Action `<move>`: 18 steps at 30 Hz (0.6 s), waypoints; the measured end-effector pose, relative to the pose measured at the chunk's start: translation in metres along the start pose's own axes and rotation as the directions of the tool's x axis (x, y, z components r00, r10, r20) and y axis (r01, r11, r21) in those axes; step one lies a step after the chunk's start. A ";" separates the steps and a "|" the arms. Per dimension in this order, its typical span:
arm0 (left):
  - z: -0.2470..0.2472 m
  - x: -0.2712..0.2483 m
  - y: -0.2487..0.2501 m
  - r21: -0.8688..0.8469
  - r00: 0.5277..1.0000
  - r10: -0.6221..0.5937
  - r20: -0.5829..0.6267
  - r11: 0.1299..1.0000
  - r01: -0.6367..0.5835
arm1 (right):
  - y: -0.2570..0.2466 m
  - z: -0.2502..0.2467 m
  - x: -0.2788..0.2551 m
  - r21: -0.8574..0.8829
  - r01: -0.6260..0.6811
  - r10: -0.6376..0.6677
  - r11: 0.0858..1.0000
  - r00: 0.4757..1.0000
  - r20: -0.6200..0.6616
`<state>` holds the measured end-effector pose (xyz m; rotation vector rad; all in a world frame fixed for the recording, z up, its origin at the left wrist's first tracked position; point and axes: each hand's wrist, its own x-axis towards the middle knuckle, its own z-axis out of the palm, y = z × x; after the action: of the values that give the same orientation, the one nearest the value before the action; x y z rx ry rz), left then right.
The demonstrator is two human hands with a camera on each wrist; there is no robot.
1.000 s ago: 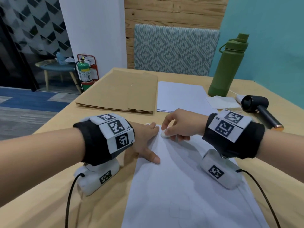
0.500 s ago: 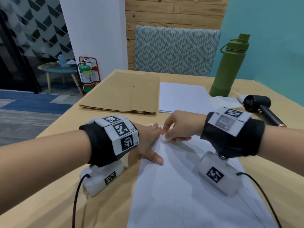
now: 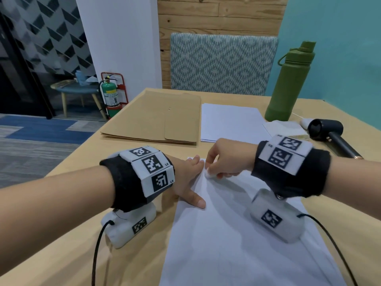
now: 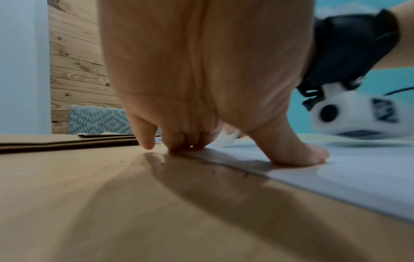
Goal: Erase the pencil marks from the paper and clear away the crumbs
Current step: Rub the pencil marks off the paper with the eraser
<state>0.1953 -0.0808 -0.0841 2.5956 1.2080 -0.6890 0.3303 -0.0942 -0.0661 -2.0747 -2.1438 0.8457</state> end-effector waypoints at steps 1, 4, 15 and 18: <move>0.000 0.000 0.000 -0.005 1.000 0.001 0.004 1.000 -0.001 | -0.001 0.001 -0.005 -0.005 0.012 -0.012 1.000 0.998 0.054; 0.000 0.000 0.000 0.006 1.000 -0.011 0.013 1.000 0.011 | -0.002 -0.004 -0.004 -0.051 0.029 -0.027 0.998 0.999 0.033; -0.001 -0.002 0.001 -0.045 0.999 0.037 -0.006 0.998 -0.037 | -0.004 0.002 -0.005 -0.407 0.284 -0.297 0.868 0.954 0.032; -0.001 -0.003 0.000 -0.051 1.000 0.018 0.007 0.999 -0.018 | 0.001 0.008 -0.004 -0.392 0.347 -0.387 0.852 0.922 -0.026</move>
<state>0.1940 -0.0824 -0.0818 2.5573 1.1828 -0.6553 0.3286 -0.1003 -0.0719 -1.6851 -2.6878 0.2849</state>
